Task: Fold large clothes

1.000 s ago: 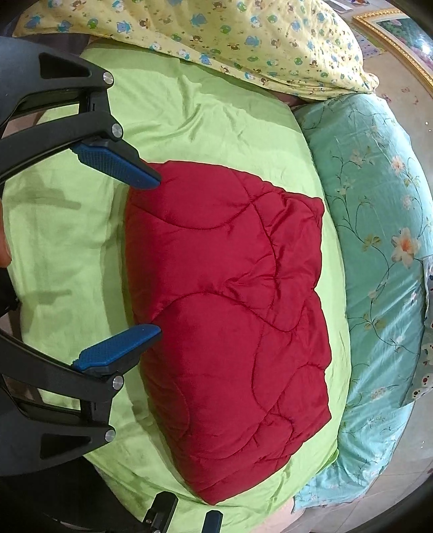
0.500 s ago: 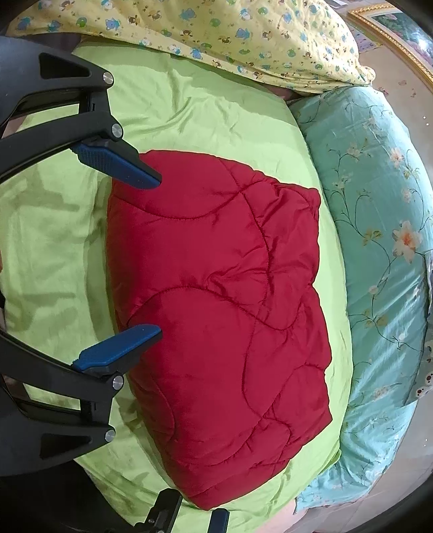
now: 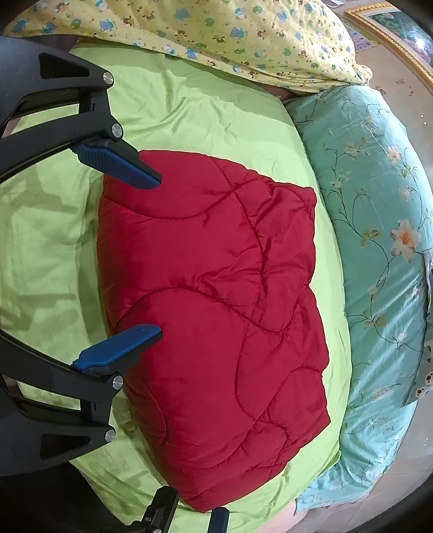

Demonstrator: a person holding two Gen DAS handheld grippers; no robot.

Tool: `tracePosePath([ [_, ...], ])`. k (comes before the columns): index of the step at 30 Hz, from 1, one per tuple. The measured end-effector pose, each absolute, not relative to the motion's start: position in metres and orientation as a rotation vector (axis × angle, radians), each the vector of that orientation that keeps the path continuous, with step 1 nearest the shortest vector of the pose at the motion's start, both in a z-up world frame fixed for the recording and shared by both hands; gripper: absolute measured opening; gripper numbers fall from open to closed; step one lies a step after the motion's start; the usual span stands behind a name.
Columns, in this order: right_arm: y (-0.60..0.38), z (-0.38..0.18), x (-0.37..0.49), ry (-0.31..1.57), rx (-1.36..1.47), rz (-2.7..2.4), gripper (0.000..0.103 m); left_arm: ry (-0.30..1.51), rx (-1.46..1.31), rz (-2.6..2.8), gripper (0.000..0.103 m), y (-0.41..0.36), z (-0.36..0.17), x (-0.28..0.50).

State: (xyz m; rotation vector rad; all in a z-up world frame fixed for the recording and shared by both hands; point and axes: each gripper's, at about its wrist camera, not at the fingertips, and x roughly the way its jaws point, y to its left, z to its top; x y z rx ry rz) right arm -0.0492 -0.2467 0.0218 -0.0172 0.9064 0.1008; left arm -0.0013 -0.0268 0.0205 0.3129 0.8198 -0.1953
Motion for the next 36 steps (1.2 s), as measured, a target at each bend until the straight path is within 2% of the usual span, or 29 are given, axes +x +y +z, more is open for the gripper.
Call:
tracePosePath([
  [36,-0.2468,0.0304,-0.0413,0.897,-0.043,0.102,0.099,0.797,0.364,-0.177,0.084,-0.0328,0.0245,0.0041],
])
